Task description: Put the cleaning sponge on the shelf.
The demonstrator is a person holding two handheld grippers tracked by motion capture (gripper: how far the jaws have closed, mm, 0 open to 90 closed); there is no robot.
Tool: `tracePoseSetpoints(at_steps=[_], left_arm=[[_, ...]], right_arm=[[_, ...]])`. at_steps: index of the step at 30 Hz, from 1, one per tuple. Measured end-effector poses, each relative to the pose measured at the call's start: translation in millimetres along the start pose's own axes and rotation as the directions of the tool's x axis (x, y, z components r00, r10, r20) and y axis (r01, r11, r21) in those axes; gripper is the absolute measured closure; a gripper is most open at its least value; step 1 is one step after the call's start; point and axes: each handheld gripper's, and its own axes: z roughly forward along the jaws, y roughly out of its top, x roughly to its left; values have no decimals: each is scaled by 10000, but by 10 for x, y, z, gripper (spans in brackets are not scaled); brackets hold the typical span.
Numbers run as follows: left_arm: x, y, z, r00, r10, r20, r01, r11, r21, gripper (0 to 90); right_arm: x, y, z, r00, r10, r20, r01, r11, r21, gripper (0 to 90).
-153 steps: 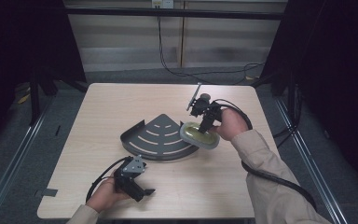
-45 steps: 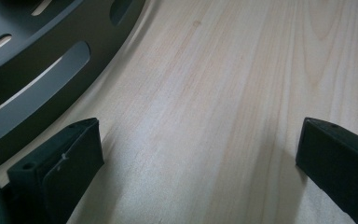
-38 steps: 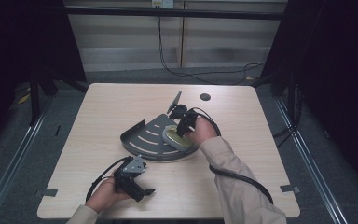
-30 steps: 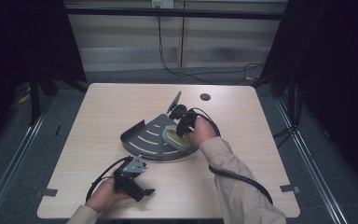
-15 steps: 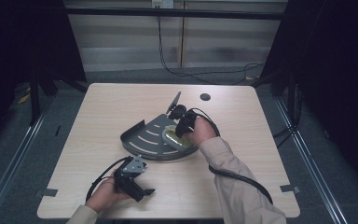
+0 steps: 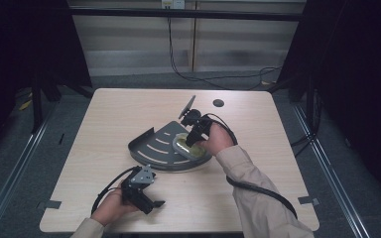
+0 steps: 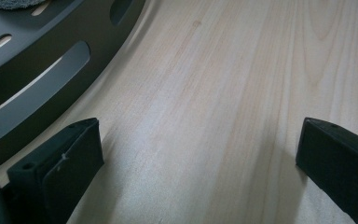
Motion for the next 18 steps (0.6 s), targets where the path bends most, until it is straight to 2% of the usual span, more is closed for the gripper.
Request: tracePoseSetpoints(at_steps=[13,18], left_arm=[[3,1,1,10000,11,41,-11,10000,-21,0],[3,0,1,10000,15,36,-15,10000,-24,0]], right_arm=[[-23,-86,-97,10000,-33,55,33,10000,-68,255],[-39,-123,-146,10000,-96,-8,95,9999,-141,248]])
